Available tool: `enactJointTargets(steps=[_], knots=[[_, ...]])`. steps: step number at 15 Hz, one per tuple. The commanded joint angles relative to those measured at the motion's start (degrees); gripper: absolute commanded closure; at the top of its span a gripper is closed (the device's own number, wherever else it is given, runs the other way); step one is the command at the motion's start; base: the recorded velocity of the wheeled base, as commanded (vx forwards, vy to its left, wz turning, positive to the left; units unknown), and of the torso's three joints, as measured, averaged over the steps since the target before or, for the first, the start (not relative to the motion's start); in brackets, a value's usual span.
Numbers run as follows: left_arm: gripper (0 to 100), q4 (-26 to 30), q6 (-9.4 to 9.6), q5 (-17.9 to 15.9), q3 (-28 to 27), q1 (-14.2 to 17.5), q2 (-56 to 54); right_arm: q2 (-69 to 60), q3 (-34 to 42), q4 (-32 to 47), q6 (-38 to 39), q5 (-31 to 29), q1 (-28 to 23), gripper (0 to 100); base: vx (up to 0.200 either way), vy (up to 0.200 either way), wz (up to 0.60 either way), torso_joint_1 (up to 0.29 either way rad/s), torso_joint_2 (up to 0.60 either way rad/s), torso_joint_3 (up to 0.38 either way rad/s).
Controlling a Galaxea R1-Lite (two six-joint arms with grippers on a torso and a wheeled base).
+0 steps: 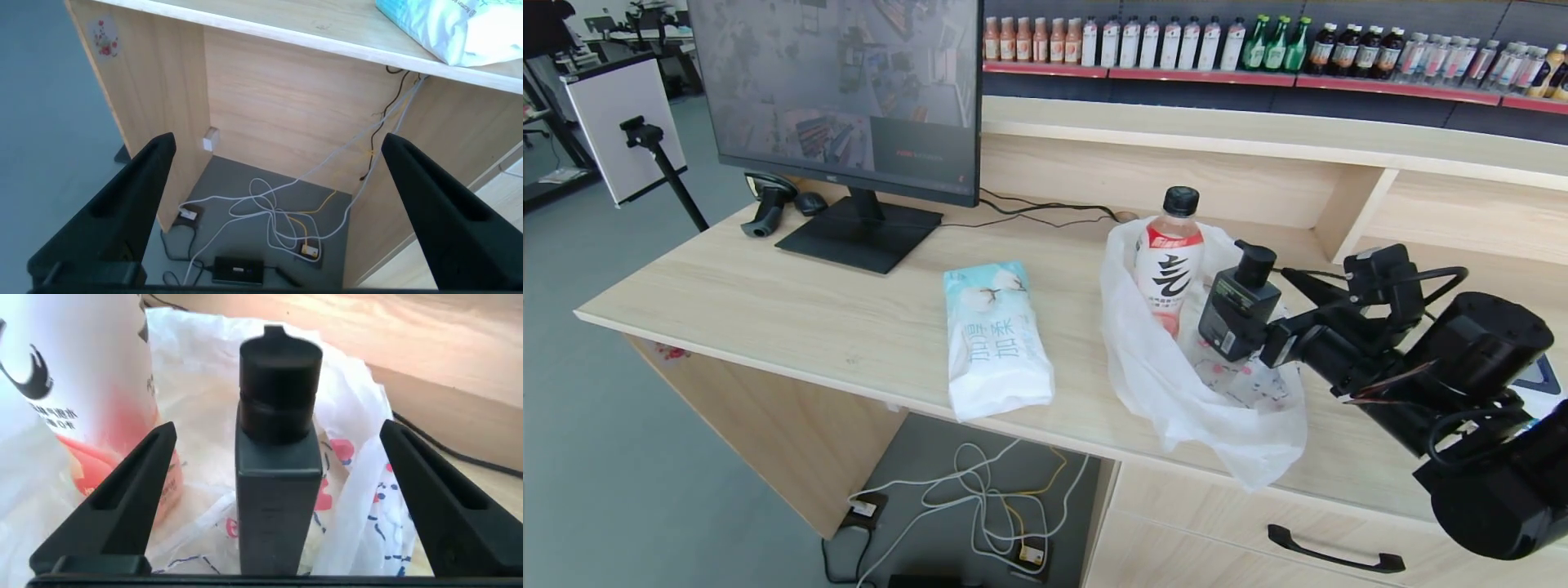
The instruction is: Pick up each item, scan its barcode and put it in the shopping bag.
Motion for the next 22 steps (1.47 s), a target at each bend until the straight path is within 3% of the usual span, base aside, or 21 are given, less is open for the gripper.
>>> enactJointTargets(steps=[1,3,4,7,8,12,16,20,22], knots=[[0,0.03,-0.02,0.01,0.00,0.00,0.00,-7.54,1.18,-0.06,-0.04,0.04,0.03,0,0.000,0.000,0.00,0.000,0.00,0.000],[0,0.03,-0.02,0.01,0.00,0.00,0.00,-13.78,3.64,-0.06,-0.04,0.04,1.34,0,0.000,0.000,0.00,0.000,0.00,0.000],[0,0.03,-0.02,0.01,0.00,0.00,0.00,-16.51,4.70,-0.06,-0.22,0.04,5.39,0,0.000,0.000,0.00,0.000,0.00,0.000],[0,0.11,0.07,0.01,0.00,0.00,0.00,-19.32,-1.37,-0.06,-1.89,-0.05,25.78,0,0.000,0.000,0.00,0.000,0.00,0.000],[0,0.11,0.07,0.01,0.00,0.00,0.00,-18.00,-4.35,-0.06,-1.98,-0.93,29.21,0,0.000,0.000,0.00,0.000,0.00,0.000],[0,0.11,-0.02,0.01,0.00,0.00,0.00,-11.94,-7.43,0.12,3.83,-8.23,36.06,0,0.000,0.000,0.00,0.000,0.00,0.000],[0,0.11,-0.02,0.01,0.00,0.00,0.00,-9.30,-7.52,-0.06,5.23,-10.69,36.50,0,0.000,0.000,0.00,0.000,0.00,0.000],[0,0.11,-0.02,0.01,0.00,0.00,0.00,-15.54,-5.06,-0.06,0.84,-11.39,29.12,0,0.000,0.000,0.00,0.000,0.00,0.000],[0,0.11,-0.02,0.01,0.00,0.00,0.00,-18.70,-1.01,-0.06,-0.39,-11.39,28.50,0,0.000,0.000,0.00,0.000,0.00,0.000]])
